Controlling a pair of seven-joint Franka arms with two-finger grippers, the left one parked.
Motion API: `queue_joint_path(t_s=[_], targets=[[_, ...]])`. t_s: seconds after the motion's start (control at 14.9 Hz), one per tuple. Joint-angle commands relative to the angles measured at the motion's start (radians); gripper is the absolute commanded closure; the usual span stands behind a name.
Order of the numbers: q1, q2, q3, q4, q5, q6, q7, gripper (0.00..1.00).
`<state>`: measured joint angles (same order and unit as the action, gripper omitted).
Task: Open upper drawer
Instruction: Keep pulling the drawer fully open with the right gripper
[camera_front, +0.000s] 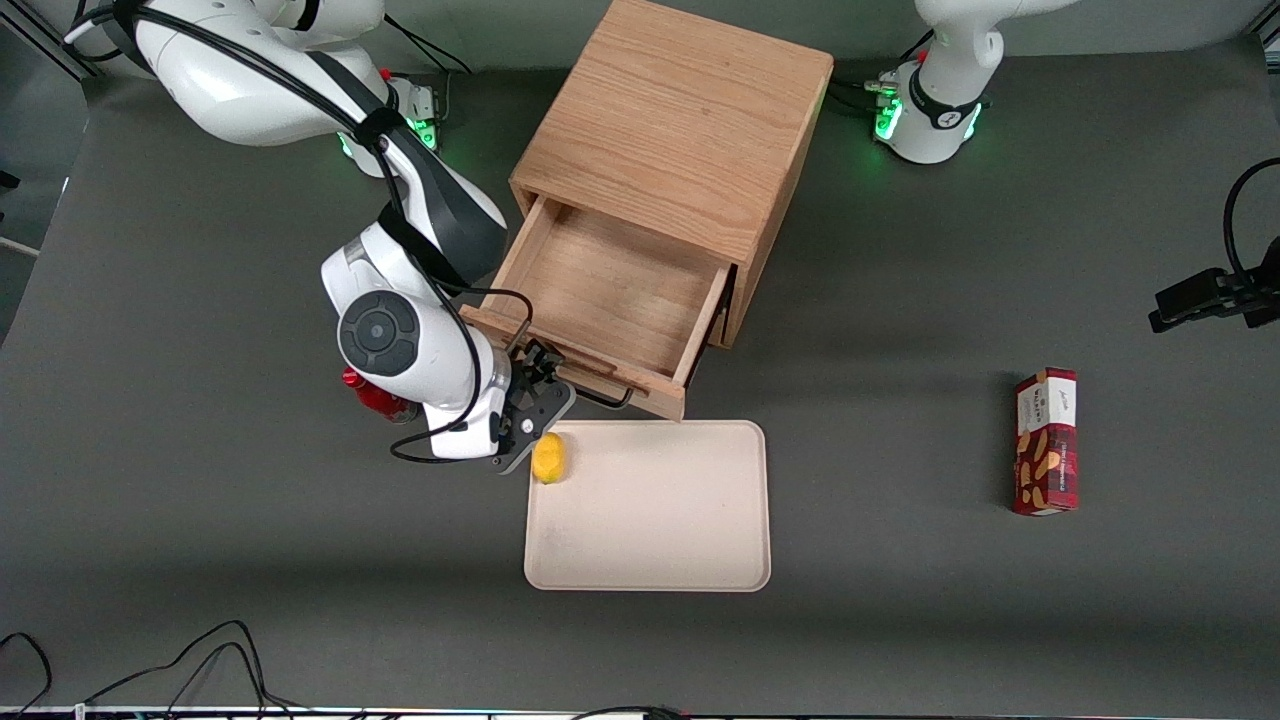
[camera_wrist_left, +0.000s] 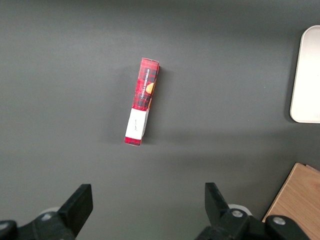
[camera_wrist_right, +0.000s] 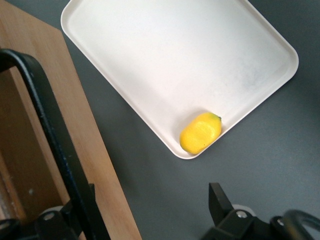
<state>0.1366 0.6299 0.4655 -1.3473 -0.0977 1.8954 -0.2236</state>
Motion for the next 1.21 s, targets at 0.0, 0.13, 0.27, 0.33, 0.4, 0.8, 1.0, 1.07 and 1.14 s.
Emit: queue_joint_path(t_s=[0.0, 0.13, 0.27, 0.33, 0.4, 0.8, 1.0, 1.07, 1.14], targets=[[0.009, 0.06, 0.007, 0.097, -0.002, -0.021, -0.011, 0.0], [0.012, 0.07, 0.007, 0.117, -0.002, -0.029, -0.011, 0.0], [0.009, 0.083, 0.005, 0.145, -0.002, -0.044, -0.011, 0.0], [0.008, 0.091, 0.005, 0.155, -0.002, -0.048, -0.011, 0.0], [0.005, 0.091, 0.005, 0.158, -0.002, -0.048, -0.011, 0.0], [-0.005, 0.094, -0.008, 0.162, -0.002, -0.056, -0.013, 0.0], [-0.006, 0.096, -0.019, 0.165, -0.002, -0.067, -0.017, 0.0], [-0.006, 0.096, -0.019, 0.165, -0.002, -0.068, -0.019, 0.0], [-0.006, 0.096, -0.027, 0.166, -0.002, -0.068, -0.02, 0.0]])
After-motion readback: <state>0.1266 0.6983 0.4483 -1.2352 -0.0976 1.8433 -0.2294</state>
